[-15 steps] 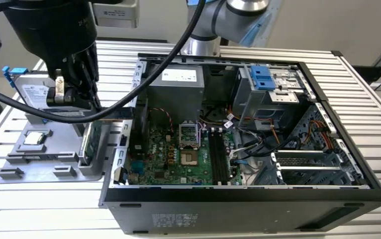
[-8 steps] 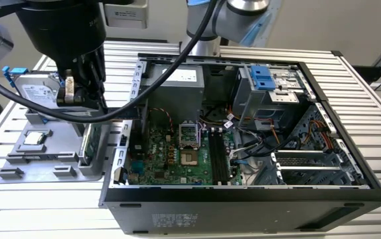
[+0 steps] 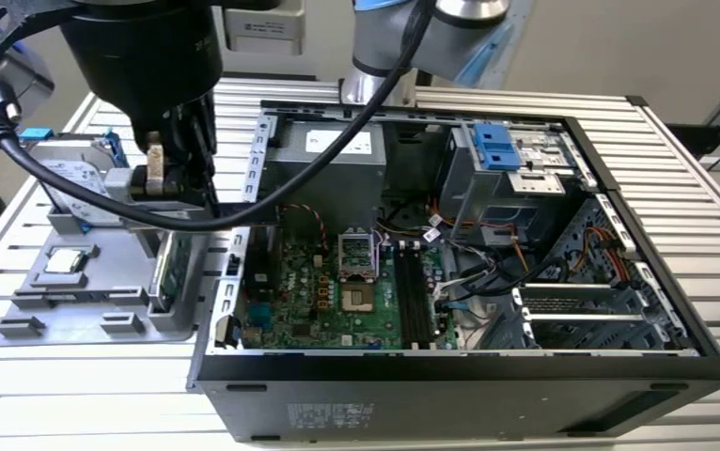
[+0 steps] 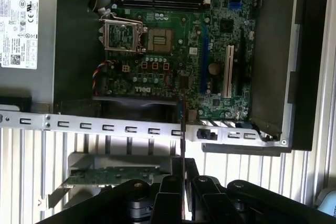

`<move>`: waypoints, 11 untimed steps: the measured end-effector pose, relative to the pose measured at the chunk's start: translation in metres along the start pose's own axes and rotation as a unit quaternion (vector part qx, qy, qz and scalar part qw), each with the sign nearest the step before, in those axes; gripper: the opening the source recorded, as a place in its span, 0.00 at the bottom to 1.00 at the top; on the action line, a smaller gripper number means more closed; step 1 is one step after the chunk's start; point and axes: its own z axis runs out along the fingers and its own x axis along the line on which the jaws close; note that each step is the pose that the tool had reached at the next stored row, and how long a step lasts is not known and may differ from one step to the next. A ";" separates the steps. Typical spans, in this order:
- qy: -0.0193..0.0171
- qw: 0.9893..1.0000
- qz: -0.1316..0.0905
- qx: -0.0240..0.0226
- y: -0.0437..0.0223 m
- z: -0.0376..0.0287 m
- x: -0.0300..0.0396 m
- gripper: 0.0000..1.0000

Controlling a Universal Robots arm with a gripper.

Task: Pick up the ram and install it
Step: 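Pick up the ram and move it above insertion slot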

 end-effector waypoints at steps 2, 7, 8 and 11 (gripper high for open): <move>0.000 1.000 0.000 0.000 0.0028 0.0000 -0.0001 0.00; 0.000 1.000 0.000 0.001 0.0106 0.0002 -0.0004 0.00; 0.000 1.000 0.000 0.001 0.0123 0.0002 -0.0005 0.00; 0.000 1.000 0.000 0.001 0.0170 0.0003 -0.0006 0.00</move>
